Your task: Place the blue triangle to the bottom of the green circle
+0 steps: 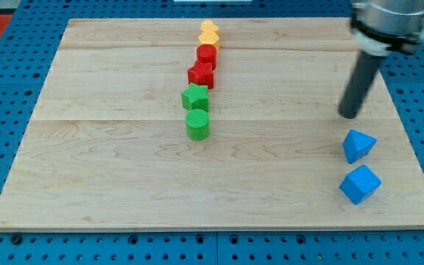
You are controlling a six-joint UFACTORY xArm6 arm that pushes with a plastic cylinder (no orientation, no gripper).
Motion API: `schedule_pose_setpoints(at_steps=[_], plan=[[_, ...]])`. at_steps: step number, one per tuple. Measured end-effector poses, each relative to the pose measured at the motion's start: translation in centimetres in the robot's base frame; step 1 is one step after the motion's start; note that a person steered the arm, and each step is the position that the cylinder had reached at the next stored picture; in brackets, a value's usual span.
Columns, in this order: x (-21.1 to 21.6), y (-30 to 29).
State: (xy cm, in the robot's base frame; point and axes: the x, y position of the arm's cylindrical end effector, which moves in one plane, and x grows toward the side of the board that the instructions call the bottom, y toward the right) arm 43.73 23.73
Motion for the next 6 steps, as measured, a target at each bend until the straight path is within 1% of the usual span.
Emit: schedule_pose_setpoints(at_steps=[1,2,3,4,5,6], plan=[[3.8,2.1],[6.2,0.4],[7.4,-4.1],[7.4,-8.4],[6.6,-9.4],[6.6,-15.1]])
